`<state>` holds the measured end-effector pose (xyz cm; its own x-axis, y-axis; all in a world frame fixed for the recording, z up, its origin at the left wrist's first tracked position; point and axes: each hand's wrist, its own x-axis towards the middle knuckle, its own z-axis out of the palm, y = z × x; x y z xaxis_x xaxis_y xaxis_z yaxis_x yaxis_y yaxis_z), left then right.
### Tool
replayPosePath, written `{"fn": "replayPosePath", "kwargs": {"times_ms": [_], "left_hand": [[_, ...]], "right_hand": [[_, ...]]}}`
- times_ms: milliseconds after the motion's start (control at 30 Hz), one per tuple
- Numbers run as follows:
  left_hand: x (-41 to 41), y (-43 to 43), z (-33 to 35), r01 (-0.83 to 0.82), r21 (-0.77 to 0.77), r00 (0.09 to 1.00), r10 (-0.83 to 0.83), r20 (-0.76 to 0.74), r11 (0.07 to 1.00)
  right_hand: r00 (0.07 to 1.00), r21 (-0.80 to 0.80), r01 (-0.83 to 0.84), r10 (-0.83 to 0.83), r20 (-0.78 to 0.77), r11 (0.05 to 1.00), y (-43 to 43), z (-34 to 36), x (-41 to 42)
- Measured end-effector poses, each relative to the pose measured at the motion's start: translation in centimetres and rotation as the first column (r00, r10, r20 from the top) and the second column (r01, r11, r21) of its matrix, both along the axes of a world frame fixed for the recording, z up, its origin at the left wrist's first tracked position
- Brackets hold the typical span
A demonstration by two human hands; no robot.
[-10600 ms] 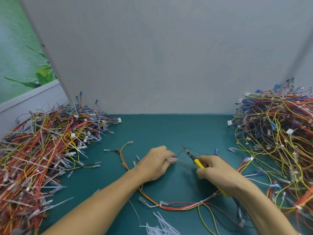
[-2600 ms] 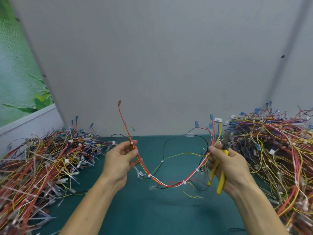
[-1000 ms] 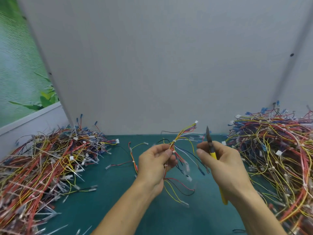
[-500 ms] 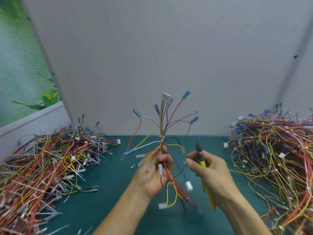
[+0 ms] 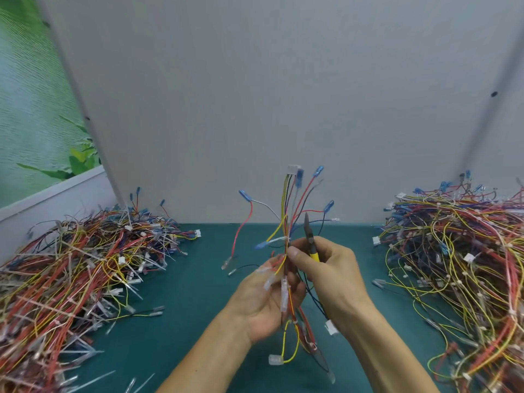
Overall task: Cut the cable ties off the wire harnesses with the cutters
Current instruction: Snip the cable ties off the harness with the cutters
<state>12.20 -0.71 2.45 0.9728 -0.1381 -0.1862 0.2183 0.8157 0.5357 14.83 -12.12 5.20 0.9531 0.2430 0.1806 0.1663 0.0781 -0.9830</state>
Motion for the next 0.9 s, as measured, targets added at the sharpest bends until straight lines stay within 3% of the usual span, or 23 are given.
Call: {"fn": "replayPosePath", "kwargs": {"times_ms": [200, 267, 400, 500, 600, 700, 900], "left_hand": [[-0.2, 0.4, -0.1, 0.029, 0.027, 1.0, -0.028, -0.01, 0.999], [-0.3, 0.3, 0.1, 0.006, 0.127, 1.0, -0.008, 0.017, 0.992], [-0.6, -0.2, -0.5, -0.078, 0.311, 0.989, 0.033, 0.145, 0.947], [-1.4, -0.3, -1.8, -0.177, 0.458, 0.952, 0.034, 0.303, 0.871], [-1.8, -1.2, -3.0, -0.3, 0.658, 0.917, 0.018, 0.399, 0.69], [-1.7, -1.8, -3.0, -0.322, 0.686, 0.926, 0.066, 0.373, 0.652], [-1.6, -2.1, -2.4, -0.311, 0.617, 0.937, 0.126, 0.325, 0.723]], "right_hand": [[0.995, 0.007, -0.036, 0.036, -0.092, 0.999, 0.0, 0.5, 0.4], [0.994, 0.035, -0.022, 0.025, -0.109, 0.999, 0.2, 1.2, 0.7], [0.98, 0.068, 0.194, -0.197, 0.038, 0.979, 0.6, 3.9, 2.2], [0.92, 0.092, 0.355, -0.366, 0.142, 0.93, 0.6, 6.0, 3.5], [0.886, 0.111, 0.408, -0.423, 0.192, 0.906, 0.7, 7.2, 4.0], [0.88, 0.084, 0.407, -0.415, 0.231, 0.909, 0.7, 7.5, 3.8], [0.898, 0.071, 0.333, -0.339, 0.279, 0.94, 0.3, 7.2, 3.3]]}}
